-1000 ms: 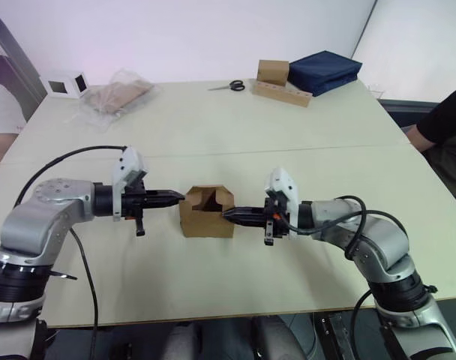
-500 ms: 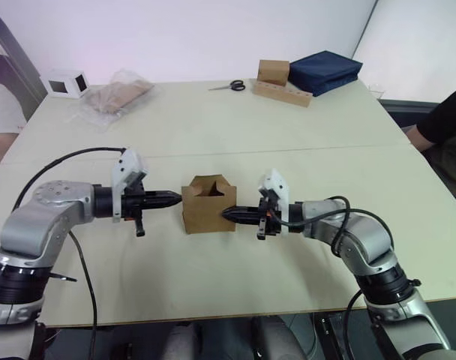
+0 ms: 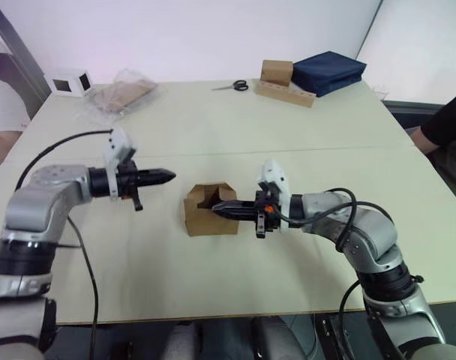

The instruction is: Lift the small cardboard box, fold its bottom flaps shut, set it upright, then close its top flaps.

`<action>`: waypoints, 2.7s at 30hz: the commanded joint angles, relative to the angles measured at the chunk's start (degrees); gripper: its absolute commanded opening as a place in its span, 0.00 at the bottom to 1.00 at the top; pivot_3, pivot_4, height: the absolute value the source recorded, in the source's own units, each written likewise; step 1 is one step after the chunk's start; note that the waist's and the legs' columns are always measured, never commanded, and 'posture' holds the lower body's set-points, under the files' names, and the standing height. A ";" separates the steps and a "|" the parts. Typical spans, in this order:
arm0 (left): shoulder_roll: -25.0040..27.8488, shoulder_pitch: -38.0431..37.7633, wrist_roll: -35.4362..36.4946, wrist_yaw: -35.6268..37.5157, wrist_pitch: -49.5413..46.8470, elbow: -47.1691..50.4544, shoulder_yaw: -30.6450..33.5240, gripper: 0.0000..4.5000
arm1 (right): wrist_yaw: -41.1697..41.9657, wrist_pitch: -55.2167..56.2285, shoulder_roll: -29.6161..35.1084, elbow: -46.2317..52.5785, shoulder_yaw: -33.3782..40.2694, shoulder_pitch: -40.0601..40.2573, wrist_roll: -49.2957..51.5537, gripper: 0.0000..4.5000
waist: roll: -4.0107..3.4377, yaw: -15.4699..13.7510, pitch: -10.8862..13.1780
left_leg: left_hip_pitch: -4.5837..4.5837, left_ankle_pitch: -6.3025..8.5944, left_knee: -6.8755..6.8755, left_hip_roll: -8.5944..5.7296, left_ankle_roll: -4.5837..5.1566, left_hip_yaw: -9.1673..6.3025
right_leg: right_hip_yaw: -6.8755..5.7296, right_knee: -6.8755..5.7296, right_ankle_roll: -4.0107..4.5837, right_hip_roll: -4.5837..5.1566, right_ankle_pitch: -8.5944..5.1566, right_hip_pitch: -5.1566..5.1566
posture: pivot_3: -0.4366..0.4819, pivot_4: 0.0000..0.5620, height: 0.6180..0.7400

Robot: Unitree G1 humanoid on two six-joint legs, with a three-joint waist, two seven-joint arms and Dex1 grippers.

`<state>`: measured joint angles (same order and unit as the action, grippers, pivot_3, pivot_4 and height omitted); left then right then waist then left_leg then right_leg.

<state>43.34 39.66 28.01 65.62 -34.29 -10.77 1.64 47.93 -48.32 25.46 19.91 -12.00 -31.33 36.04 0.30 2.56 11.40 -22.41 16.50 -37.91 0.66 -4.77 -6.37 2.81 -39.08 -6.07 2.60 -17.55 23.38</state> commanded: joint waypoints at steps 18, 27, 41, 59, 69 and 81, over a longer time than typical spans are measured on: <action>-22.40 21.55 -17.65 9.76 29.57 -48.62 -7.66 0.00 | -3.06 2.57 -2.47 0.49 -2.58 -0.59 -5.22 0.01 | 0.03 0.14 0.01 | -0.09 0.00 -0.03 -0.05 -0.01 -0.03 | -0.02 -0.01 0.00 0.03 0.00 0.08 | 0.48 0.27 1.00; -21.64 21.73 -18.65 16.72 28.63 -48.93 -7.47 0.00 | -3.78 3.23 -2.45 -0.63 -2.32 -0.49 -6.17 0.01 | 0.03 0.16 0.01 | -0.09 0.00 -0.03 -0.05 0.00 -0.03 | -0.02 -0.01 0.00 0.03 0.00 0.07 | 0.48 0.27 1.00; -18.57 22.73 -22.51 22.71 30.87 -50.34 -7.72 0.00 | -3.61 4.12 -2.70 -2.41 -2.97 -0.50 -7.35 0.01 | 0.03 0.24 0.01 | -0.09 0.00 -0.03 -0.05 0.00 -0.04 | -0.02 -0.01 -0.01 0.03 0.00 0.07 | 0.48 0.27 1.00; -20.97 21.78 -23.55 24.44 31.73 -49.10 -8.27 0.00 | -3.14 6.63 -3.66 -8.12 -4.60 -1.58 -11.88 0.01 | 0.03 0.32 0.01 | -0.09 0.00 -0.03 -0.05 0.00 -0.04 | -0.02 -0.01 -0.01 0.03 0.00 0.07 | 0.48 0.27 1.00; -19.92 22.12 -23.79 21.85 32.81 -49.07 -6.85 0.00 | -2.76 6.40 -3.99 -10.02 -5.81 -1.60 -14.23 0.01 | 0.03 0.40 0.01 | -0.08 -0.01 -0.03 -0.05 0.00 -0.04 | -0.02 -0.02 0.00 0.03 0.00 0.07 | 0.48 0.27 1.00; -10.00 13.13 -14.70 24.17 19.50 -25.26 -0.85 0.00 | -3.57 5.95 -3.78 -8.36 -5.49 -0.35 -14.55 0.01 | 0.01 1.47 0.00 | -0.06 -0.01 -0.01 -0.04 -0.03 -0.07 | -0.01 -0.02 -0.01 0.04 0.00 0.05 | 0.48 0.27 1.00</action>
<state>31.32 56.10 10.00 88.94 -9.91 -44.56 -0.85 45.03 -41.74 21.44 11.05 -17.62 -32.24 22.17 0.31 4.04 11.39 -22.47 16.48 -37.92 0.62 -4.80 -6.44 2.80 -39.10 -6.07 2.64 -17.54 23.43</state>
